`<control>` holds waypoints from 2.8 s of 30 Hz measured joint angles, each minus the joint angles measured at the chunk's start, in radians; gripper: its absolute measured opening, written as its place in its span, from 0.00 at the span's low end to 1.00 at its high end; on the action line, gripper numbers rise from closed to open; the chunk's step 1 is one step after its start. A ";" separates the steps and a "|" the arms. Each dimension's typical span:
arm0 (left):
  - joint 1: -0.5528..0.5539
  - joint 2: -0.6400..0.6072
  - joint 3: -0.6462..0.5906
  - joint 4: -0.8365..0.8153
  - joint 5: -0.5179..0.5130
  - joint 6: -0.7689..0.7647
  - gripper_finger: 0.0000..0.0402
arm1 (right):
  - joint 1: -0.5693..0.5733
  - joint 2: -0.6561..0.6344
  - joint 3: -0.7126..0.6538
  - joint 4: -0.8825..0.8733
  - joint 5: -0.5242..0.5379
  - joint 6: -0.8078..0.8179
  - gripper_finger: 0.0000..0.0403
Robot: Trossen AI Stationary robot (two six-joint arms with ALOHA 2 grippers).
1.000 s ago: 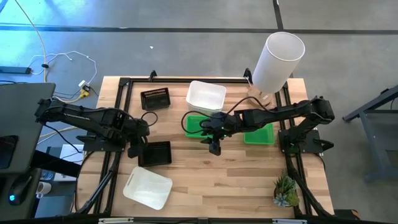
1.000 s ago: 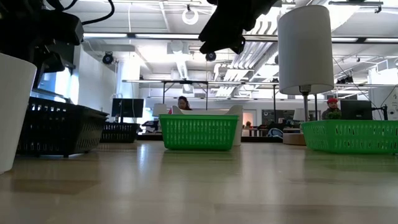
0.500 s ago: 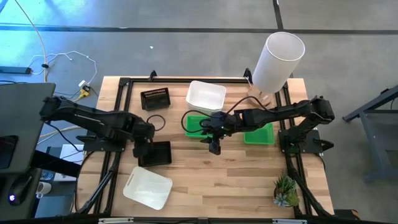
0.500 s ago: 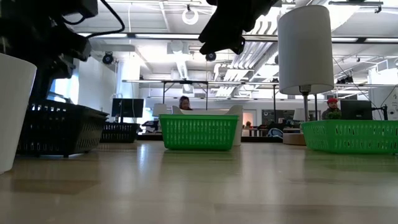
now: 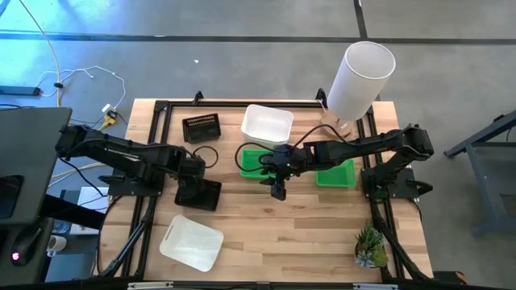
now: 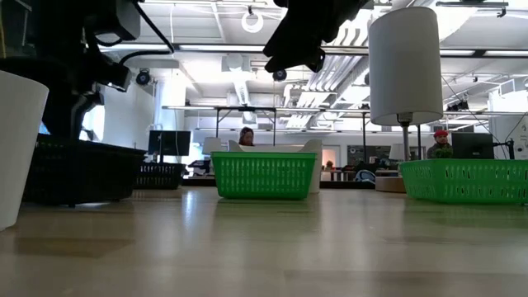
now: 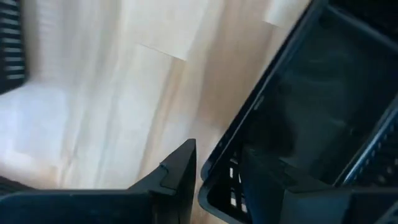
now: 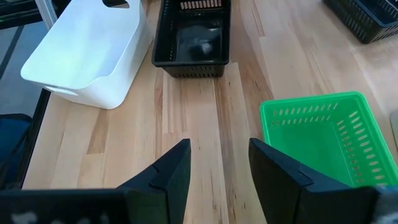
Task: Stack baskets by color
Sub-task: Stack the right black bin on the left black bin
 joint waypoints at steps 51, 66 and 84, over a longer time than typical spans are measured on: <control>-0.020 -0.077 0.076 -0.238 0.147 -0.395 0.25 | 0.000 0.000 0.000 -0.035 0.006 0.015 0.37; -0.057 -0.064 0.075 -0.238 0.102 -0.411 0.25 | 0.000 0.000 0.000 -0.036 0.006 0.018 0.37; -0.056 0.108 0.075 -0.226 0.096 -0.334 0.25 | 0.000 0.000 0.000 -0.037 0.006 0.015 0.37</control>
